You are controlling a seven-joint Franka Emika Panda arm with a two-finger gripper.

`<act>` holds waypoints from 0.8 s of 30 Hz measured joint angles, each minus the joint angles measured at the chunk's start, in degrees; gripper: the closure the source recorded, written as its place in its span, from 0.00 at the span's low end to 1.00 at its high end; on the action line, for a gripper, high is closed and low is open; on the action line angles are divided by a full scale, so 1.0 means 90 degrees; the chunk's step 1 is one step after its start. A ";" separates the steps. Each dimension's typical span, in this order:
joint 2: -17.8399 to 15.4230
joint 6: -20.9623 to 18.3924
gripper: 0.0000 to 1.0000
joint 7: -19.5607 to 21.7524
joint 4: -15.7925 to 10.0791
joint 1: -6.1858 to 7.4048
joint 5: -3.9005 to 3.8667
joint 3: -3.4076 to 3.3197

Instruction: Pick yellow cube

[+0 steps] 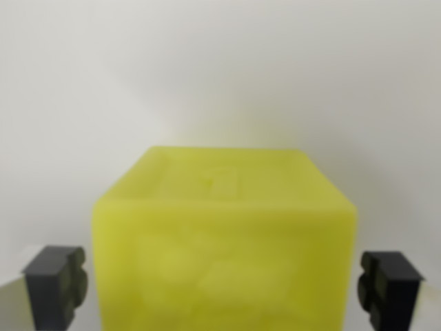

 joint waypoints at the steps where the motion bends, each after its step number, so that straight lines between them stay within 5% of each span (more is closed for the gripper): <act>1: 0.0031 0.0022 0.00 0.0000 0.0009 0.0001 -0.0003 0.0000; 5: 0.0074 0.0058 0.00 -0.0005 0.0020 0.0002 -0.0013 0.0000; 6: 0.0075 0.0059 1.00 -0.0006 0.0019 0.0002 -0.0015 0.0000; 24: -0.0526 -0.0375 1.00 -0.0033 -0.0146 0.0007 0.0009 0.0002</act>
